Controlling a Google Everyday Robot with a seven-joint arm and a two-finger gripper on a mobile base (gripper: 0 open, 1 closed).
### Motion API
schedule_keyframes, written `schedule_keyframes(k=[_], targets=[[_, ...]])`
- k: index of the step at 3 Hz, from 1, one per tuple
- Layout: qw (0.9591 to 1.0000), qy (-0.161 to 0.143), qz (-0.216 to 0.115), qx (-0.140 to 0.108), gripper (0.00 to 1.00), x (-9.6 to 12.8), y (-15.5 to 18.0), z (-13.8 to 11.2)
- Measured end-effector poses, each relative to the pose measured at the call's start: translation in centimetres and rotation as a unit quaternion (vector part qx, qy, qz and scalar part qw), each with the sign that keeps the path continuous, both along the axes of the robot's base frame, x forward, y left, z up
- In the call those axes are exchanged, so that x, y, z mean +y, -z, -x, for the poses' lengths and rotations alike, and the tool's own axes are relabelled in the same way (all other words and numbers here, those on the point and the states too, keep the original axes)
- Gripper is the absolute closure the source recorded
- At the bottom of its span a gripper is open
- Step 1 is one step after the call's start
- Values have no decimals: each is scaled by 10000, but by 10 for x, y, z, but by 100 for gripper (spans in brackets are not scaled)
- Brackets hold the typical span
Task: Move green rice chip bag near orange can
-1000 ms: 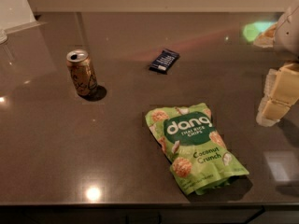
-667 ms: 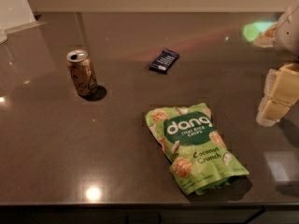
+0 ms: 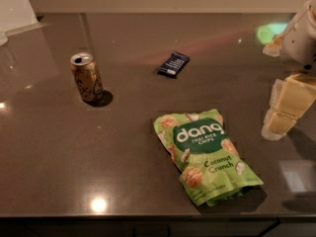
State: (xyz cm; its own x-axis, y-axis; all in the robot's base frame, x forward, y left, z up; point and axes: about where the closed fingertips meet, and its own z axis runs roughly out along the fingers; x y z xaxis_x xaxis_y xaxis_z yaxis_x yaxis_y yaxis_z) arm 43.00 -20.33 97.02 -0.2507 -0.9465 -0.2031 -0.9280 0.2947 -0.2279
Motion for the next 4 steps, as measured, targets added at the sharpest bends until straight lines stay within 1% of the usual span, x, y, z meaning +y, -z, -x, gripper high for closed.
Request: schedule_keyframes(k=[1, 2, 3, 4], targets=[[9990, 408, -115, 102, 0, 17, 14, 14], [9943, 998, -226, 297, 0, 27, 36, 26], [9846, 1635, -205, 585, 0, 32, 58, 38], [9748, 2020, -115, 934, 0, 35, 79, 51]])
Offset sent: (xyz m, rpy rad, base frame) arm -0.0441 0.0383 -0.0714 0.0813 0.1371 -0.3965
